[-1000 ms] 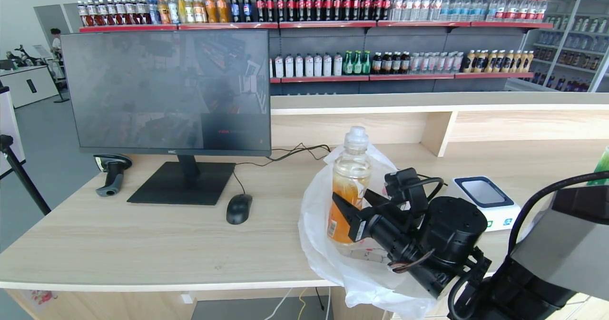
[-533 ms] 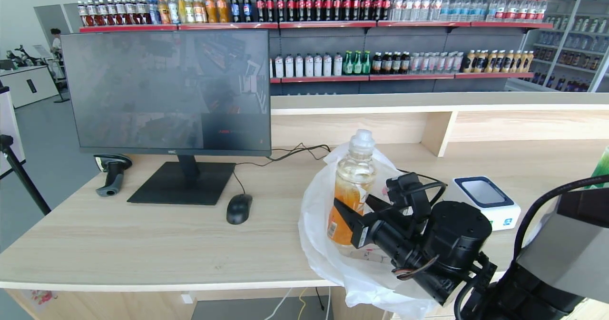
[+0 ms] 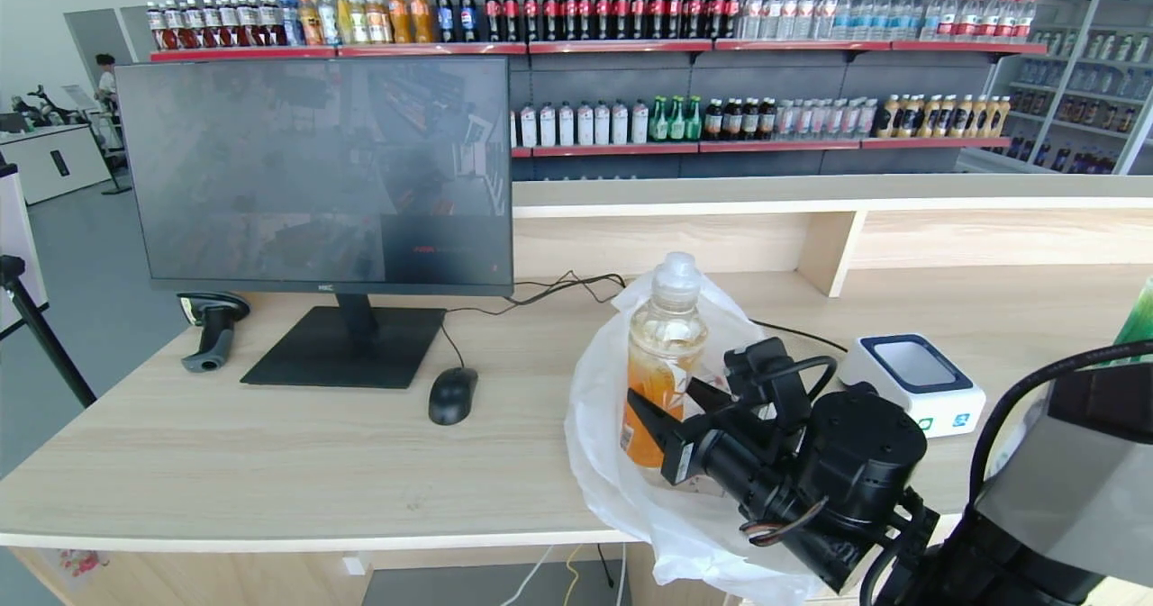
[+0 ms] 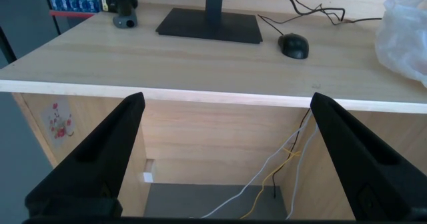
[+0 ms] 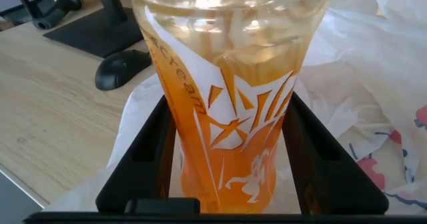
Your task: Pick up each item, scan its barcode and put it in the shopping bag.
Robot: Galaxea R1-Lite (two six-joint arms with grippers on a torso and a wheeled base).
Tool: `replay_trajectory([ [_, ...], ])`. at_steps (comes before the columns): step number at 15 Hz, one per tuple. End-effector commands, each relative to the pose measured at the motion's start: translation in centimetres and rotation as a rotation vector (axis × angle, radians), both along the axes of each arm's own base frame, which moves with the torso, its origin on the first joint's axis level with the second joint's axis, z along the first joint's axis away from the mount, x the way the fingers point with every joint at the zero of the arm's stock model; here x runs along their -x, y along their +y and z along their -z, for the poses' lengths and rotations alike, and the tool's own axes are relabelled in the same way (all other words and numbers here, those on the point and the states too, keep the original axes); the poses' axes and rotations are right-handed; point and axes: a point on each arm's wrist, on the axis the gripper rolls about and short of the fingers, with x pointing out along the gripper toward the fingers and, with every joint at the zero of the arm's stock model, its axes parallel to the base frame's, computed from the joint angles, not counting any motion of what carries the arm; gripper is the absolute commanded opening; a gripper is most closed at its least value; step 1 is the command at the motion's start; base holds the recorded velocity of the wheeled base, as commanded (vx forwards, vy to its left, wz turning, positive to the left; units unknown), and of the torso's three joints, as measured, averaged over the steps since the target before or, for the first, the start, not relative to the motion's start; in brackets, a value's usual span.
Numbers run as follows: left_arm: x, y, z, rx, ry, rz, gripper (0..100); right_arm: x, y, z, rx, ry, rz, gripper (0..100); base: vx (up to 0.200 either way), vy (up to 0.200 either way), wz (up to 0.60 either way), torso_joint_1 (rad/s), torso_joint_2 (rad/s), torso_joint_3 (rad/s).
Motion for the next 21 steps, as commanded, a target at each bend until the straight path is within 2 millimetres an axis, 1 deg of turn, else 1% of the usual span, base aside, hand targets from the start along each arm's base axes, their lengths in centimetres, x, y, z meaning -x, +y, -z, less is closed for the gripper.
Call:
replay_trajectory([
  [1, 0.0, 0.0, 0.0, 0.000, -0.001, 0.000, 100, 0.2, 0.4, 0.6, 0.011, 0.013, -0.015, 0, 0.000, 0.000, 0.00, 0.000, 0.00, 0.000],
  [4, 0.0, 0.0, 0.0, 0.000, -0.001, 0.000, 100, 0.5, 0.9, 1.0, 0.020, 0.023, -0.030, 0, 0.000, 0.000, 0.00, 0.000, 0.00, 0.000],
  [12, 0.0, 0.0, 0.0, 0.000, -0.001, 0.000, 100, 0.5, 0.8, 1.6, 0.037, 0.042, -0.029, 0, 0.000, 0.000, 0.00, 0.000, 0.00, 0.000],
  [13, 0.0, 0.0, 0.0, 0.000, -0.001, 0.001, 100, 0.5, 0.7, 1.7, 0.041, 0.046, -0.025, 100, 0.000, 0.000, 0.00, 0.000, 0.00, 0.000],
  [15, 0.0, 0.0, 0.0, 0.000, -0.001, 0.000, 100, 0.4, 0.8, 1.6, 0.029, 0.043, -0.024, 100, 0.000, 0.000, 0.00, 0.000, 0.00, 0.000],
  [17, 0.0, 0.0, 0.0, 0.000, -0.001, 0.001, 100, 0.5, 0.4, 1.4, 0.018, 0.051, -0.017, 100, 0.000, 0.000, 0.00, 0.000, 0.00, 0.000],
  [19, 0.0, 0.0, 0.0, 0.000, -0.001, 0.000, 100, 0.5, 0.0, 0.8, 0.006, 0.037, -0.008, 100, 0.000, 0.000, 0.00, 0.000, 0.00, 0.000],
  [21, 0.0, 0.0, 0.0, 0.000, -0.001, 0.000, 100, -0.2, -0.6, -0.3, -0.022, 0.006, 0.058, 100, 0.000, 0.000, 0.00, 0.000, 0.00, 0.000],
])
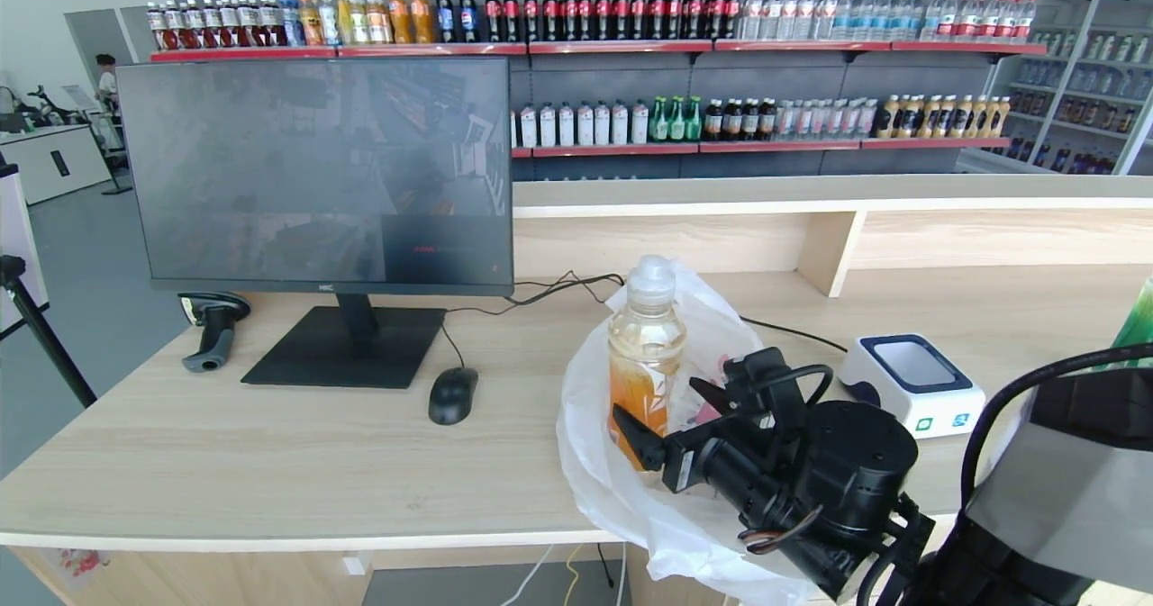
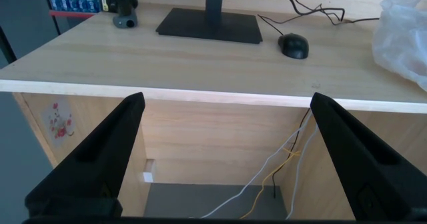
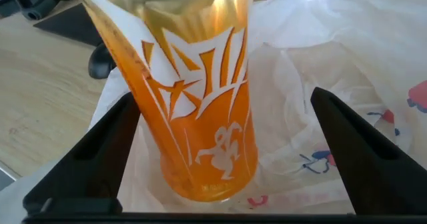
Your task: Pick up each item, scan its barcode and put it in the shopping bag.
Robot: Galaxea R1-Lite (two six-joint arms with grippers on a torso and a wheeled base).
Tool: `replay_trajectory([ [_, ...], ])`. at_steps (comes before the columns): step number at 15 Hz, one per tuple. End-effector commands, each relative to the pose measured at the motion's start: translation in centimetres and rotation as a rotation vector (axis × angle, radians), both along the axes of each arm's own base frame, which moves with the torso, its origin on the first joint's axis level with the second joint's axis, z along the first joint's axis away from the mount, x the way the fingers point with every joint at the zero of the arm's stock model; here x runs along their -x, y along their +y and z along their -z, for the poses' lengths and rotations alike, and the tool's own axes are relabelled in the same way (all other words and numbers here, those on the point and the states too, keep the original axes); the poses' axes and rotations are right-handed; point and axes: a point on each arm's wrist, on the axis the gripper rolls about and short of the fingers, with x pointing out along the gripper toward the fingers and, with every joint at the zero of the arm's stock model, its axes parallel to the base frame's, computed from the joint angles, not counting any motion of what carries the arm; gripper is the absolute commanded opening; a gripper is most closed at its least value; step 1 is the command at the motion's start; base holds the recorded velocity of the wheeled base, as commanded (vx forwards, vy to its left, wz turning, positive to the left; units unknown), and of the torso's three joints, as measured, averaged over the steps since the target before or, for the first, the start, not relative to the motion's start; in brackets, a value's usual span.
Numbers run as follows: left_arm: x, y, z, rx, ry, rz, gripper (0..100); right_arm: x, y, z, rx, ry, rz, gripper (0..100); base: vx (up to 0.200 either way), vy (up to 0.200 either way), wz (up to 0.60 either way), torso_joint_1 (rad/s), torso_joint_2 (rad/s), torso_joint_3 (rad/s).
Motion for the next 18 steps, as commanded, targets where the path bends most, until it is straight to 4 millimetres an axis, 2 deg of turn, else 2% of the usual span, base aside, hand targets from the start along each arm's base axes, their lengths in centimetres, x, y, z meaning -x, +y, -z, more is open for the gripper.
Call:
replay_trajectory([
  [1, 0.0, 0.0, 0.0, 0.000, -0.001, -0.001, 100, -0.2, -0.8, -1.3, -0.026, -0.032, 0.036, 100, 0.000, 0.000, 0.00, 0.000, 0.00, 0.000],
  [2, 0.0, 0.0, 0.0, 0.000, -0.001, -0.001, 100, -0.3, -1.2, -1.8, -0.036, -0.044, 0.052, 100, 0.000, 0.000, 0.00, 0.000, 0.00, 0.000],
  [6, 0.0, 0.0, 0.0, 0.000, -0.001, -0.001, 100, 1.3, -2.6, -2.8, -0.038, -0.047, 0.056, 100, 0.000, 0.000, 0.00, 0.000, 0.00, 0.000],
  [14, 0.0, 0.0, 0.0, 0.000, -0.001, -0.001, 100, 2.9, -3.6, -2.7, -0.016, -0.023, 0.050, 100, 0.000, 0.000, 0.00, 0.000, 0.00, 0.000],
  [16, 0.0, 0.0, 0.0, 0.000, -0.001, -0.001, 100, 4.3, -3.8, -2.7, -0.005, -0.010, 0.023, 100, 0.000, 0.000, 0.00, 0.000, 0.00, 0.000],
  [18, 0.0, 0.0, 0.0, 0.000, -0.001, -0.001, 100, 4.8, -4.3, -3.0, -0.008, -0.013, 0.026, 100, 0.000, 0.000, 0.00, 0.000, 0.00, 0.000],
])
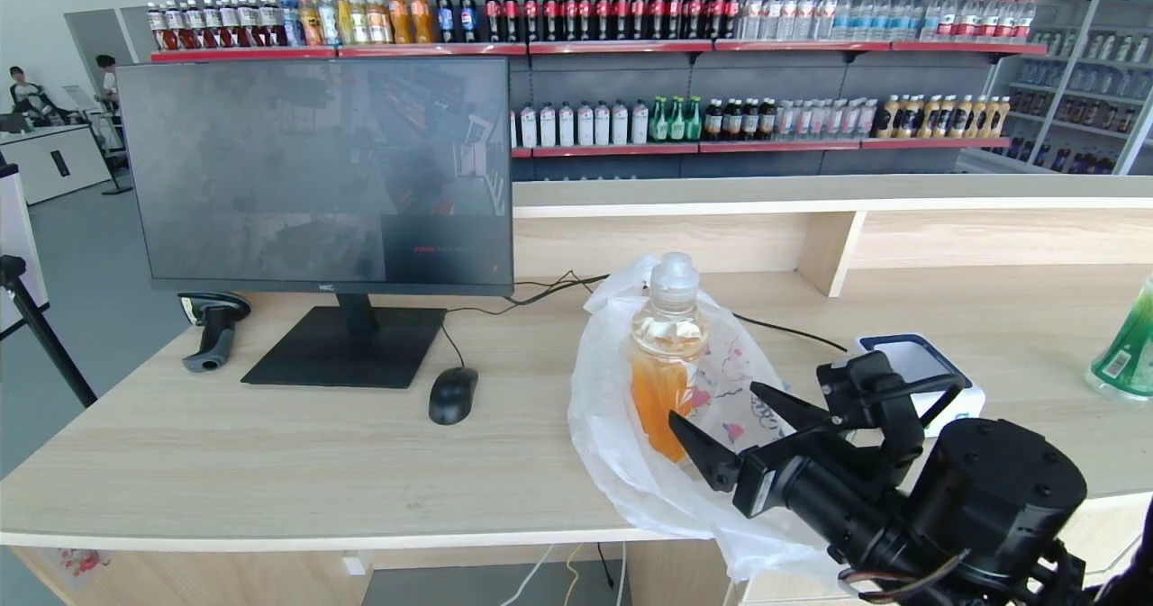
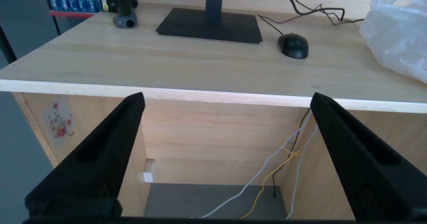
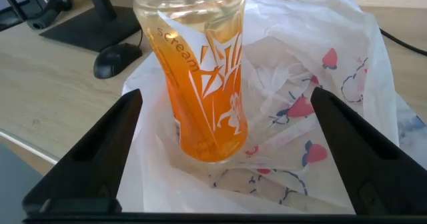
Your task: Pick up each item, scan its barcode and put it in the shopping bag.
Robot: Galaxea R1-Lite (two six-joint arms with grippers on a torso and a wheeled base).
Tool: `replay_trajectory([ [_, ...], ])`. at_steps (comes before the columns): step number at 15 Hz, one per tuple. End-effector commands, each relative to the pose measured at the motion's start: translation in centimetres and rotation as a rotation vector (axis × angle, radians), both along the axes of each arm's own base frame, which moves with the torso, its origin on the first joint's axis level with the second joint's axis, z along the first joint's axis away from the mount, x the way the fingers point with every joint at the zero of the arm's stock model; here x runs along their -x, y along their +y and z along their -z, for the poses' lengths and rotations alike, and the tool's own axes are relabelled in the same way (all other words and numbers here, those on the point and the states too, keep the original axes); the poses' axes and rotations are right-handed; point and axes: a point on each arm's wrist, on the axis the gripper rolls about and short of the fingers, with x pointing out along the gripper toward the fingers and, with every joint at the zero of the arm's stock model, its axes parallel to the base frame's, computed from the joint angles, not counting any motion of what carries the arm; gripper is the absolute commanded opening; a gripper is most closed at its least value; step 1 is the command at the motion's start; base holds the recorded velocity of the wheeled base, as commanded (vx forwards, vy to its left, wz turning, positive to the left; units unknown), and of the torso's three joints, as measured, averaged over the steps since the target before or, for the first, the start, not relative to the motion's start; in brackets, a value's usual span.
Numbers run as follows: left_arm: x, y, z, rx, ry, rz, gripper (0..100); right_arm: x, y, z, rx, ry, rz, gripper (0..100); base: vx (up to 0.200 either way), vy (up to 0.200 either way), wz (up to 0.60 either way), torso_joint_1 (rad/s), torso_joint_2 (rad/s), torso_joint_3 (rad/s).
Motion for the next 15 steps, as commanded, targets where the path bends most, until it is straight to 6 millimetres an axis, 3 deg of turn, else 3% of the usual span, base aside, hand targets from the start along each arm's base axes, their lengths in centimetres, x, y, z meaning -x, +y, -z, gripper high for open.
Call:
replay_trajectory([
  [1, 0.00, 0.00, 0.00, 0.000, -0.001, 0.000, 100, 0.52, -0.43, -0.62, -0.013, -0.015, 0.000, 100, 0.000, 0.000, 0.00, 0.000, 0.00, 0.000],
  [4, 0.00, 0.00, 0.00, 0.000, -0.001, 0.001, 100, 0.95, -0.70, -0.69, -0.011, -0.013, -0.003, 100, 0.000, 0.000, 0.00, 0.000, 0.00, 0.000],
  [10, 0.00, 0.00, 0.00, 0.000, -0.001, 0.000, 100, 0.83, -0.79, -0.71, -0.012, -0.014, 0.002, 100, -0.200, 0.000, 0.00, 0.004, 0.01, 0.001],
  [15, 0.00, 0.00, 0.01, -0.032, 0.001, 0.003, 100, 0.69, -1.03, -0.79, -0.013, -0.016, 0.014, 100, 0.000, 0.000, 0.00, 0.000, 0.00, 0.000],
])
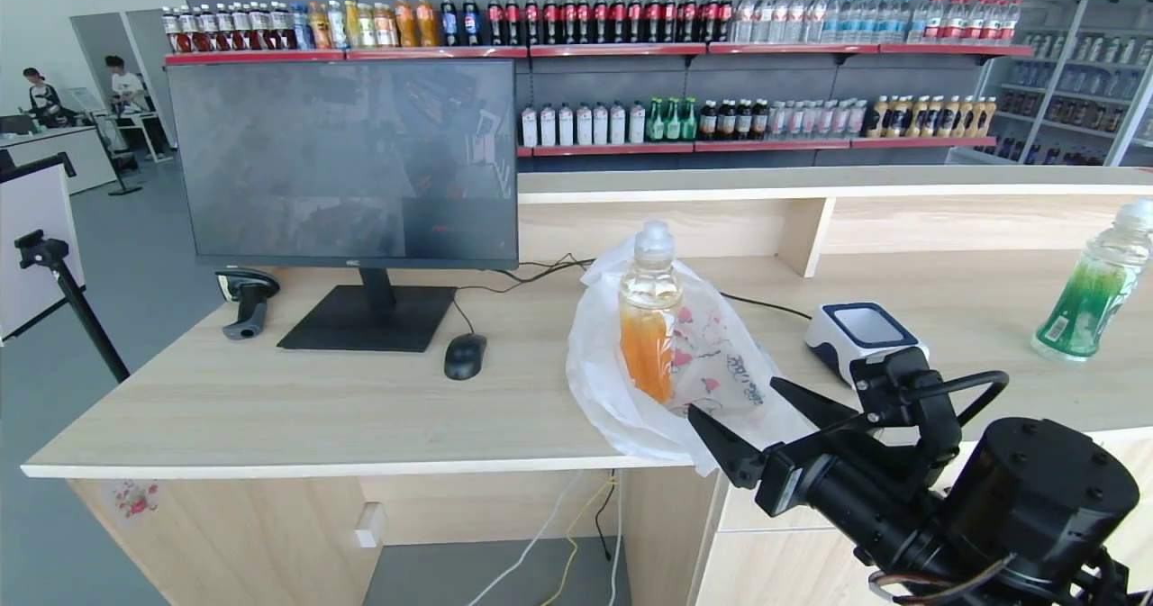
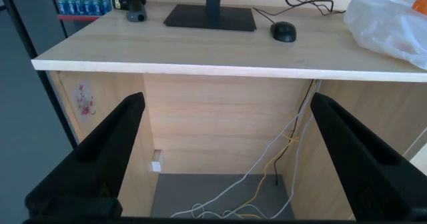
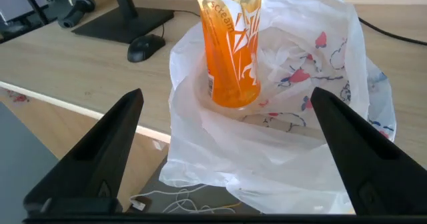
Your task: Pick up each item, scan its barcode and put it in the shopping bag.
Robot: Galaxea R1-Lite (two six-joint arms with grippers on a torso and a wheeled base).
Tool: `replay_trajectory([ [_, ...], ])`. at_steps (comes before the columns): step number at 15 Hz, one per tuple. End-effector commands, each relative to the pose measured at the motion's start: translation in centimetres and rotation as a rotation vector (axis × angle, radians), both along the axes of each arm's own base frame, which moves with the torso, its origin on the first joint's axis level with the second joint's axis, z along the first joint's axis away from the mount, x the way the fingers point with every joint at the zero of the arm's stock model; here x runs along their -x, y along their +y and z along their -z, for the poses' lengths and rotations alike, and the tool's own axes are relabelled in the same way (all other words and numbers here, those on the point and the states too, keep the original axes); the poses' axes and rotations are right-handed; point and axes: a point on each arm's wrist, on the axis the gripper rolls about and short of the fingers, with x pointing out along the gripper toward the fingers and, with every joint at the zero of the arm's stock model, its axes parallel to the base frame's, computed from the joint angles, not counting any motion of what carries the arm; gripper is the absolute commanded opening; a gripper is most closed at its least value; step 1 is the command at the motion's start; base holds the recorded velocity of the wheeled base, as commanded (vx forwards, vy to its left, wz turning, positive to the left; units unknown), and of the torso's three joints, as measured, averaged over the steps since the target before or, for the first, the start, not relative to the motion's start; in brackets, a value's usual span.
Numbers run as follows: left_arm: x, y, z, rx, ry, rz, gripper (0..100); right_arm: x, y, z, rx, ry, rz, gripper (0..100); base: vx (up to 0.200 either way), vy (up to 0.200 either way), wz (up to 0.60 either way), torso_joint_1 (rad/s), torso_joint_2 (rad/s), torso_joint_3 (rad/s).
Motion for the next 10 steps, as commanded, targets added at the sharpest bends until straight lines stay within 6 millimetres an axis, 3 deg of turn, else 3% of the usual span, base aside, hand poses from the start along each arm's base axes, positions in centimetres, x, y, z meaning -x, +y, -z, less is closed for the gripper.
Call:
replay_trajectory([
  [1, 0.00, 0.00, 0.01, -0.006, 0.000, 0.000, 100, 0.00, 0.00, 0.05, 0.001, 0.001, 0.000, 100, 0.000, 0.000, 0.00, 0.000, 0.00, 0.000],
  [10, 0.00, 0.00, 0.01, -0.006, 0.000, 0.000, 100, -0.21, 0.18, -0.05, -0.003, -0.006, 0.000, 100, 0.000, -0.200, 0.00, 0.002, 0.00, 0.001],
])
